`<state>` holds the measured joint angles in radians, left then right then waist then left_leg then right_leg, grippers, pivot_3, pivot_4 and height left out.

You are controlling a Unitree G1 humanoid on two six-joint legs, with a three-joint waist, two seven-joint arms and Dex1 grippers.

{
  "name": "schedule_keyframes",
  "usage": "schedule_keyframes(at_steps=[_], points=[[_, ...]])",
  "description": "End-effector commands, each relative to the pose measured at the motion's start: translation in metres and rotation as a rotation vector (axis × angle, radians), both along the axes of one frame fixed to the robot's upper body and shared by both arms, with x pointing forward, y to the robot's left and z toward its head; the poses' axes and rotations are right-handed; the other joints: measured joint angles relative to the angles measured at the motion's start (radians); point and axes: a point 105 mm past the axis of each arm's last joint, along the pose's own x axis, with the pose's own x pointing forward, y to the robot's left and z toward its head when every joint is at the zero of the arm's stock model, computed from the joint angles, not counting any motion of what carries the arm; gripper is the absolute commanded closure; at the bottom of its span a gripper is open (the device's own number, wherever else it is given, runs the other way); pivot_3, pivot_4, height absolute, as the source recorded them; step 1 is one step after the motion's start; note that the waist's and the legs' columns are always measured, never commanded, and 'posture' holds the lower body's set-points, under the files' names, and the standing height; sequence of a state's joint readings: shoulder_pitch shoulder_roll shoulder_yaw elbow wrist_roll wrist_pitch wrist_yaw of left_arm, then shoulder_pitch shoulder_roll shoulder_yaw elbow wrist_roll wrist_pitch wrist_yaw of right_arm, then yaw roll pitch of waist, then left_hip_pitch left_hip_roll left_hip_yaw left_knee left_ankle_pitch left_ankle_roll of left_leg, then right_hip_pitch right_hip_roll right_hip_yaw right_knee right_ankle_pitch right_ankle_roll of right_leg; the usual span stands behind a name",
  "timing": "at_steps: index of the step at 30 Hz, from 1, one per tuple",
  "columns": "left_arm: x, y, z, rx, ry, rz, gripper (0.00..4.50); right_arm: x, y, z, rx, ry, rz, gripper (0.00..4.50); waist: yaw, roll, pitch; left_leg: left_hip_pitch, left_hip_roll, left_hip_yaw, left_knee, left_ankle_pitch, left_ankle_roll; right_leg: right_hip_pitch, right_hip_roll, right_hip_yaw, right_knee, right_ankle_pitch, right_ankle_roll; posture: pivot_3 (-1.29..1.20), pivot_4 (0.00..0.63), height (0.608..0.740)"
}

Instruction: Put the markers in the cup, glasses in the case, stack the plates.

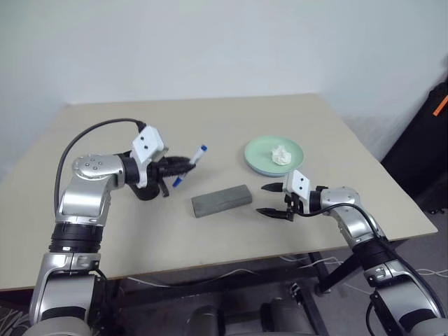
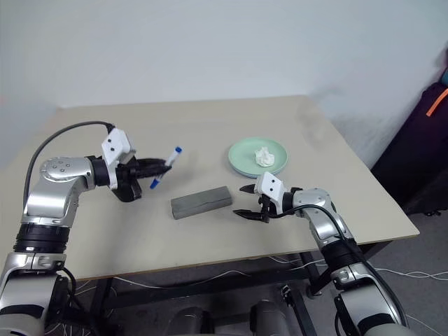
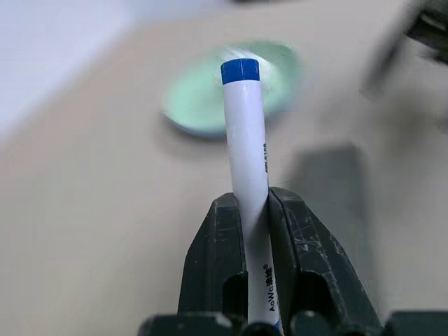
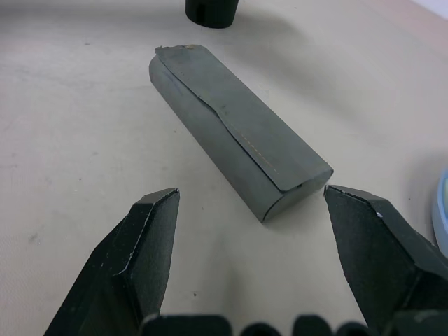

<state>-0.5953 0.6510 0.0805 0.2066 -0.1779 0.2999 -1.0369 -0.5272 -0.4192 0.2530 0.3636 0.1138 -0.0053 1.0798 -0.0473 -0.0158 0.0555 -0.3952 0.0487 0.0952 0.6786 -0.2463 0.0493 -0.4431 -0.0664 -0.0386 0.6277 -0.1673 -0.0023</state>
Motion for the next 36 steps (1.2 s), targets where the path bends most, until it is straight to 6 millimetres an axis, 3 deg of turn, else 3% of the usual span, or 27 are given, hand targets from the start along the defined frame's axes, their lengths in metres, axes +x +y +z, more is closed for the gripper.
schedule_keyframes(at_steps=[1, 7, 12, 15, 23, 31, 36], points=[[0.013, 0.015, 0.045, -0.142, -0.204, 0.168, 4.42, 0.001, 0.0, 0.012, 0.005, -0.05, 0.01, 0.91, 0.001, 0.0, 0.0, 0.0, 0.0, 0.0, 0.0, 0.0, 0.0, 0.0, 0.0, 0.0, 0.0, 0.0, 0.0, 0.0, 0.0, 0.74], [0.023, 0.058, 0.062, -0.242, -0.366, 0.467, 4.42, 0.001, -0.001, 0.012, 0.002, -0.048, 0.007, 0.91, 0.001, 0.0, 0.0, 0.0, -0.001, 0.0, 0.0, 0.0, 0.0, 0.001, -0.001, 0.0, -0.001, 0.0, 0.0, 0.0, 0.0, 0.74], [0.011, 0.069, 0.067, -0.282, -0.438, 0.555, 4.42, 0.001, -0.002, 0.011, 0.0, -0.046, 0.007, 0.91, 0.002, 0.0, 0.0, 0.0, -0.001, 0.0, 0.0, 0.0, 0.0, 0.001, -0.001, 0.0, -0.001, 0.0, 0.0, 0.0, 0.0, 0.74], [0.007, 0.076, 0.061, -0.284, -0.427, 0.605, 4.42, 0.0, -0.001, 0.01, 0.001, -0.045, 0.009, 0.91, 0.001, -0.001, 0.0, -0.001, -0.001, 0.0, 0.0, -0.002, -0.003, 0.001, -0.001, 0.0, -0.002, 0.0, 0.0, 0.0, 0.0, 0.74], [-0.002, 0.079, 0.033, -0.261, -0.356, 0.643, 4.42, 0.0, 0.001, 0.013, 0.016, -0.045, 0.022, 0.91, 0.002, -0.001, 0.0, 0.0, -0.001, 0.001, 0.0, -0.002, -0.004, 0.001, -0.001, 0.0, -0.001, 0.001, 0.0, 0.0, 0.0, 0.74], [-0.001, 0.081, 0.021, -0.267, -0.335, 0.652, 4.42, -0.006, 0.008, 0.045, 0.181, 0.004, 0.061, 0.91, 0.002, -0.001, 0.0, 0.0, -0.001, 0.001, 0.0, -0.002, -0.004, 0.001, -0.001, -0.001, -0.002, 0.001, 0.0, 0.0, 0.0, 0.74], [0.003, 0.082, 0.013, -0.269, -0.33, 0.655, 4.42, -0.009, 0.01, 0.055, 0.218, 0.02, 0.073, 0.91, 0.001, -0.001, 0.0, 0.0, 0.0, 0.001, 0.0, -0.002, -0.004, 0.001, -0.001, -0.001, -0.002, 0.001, -0.001, 0.0, 0.0, 0.74]])
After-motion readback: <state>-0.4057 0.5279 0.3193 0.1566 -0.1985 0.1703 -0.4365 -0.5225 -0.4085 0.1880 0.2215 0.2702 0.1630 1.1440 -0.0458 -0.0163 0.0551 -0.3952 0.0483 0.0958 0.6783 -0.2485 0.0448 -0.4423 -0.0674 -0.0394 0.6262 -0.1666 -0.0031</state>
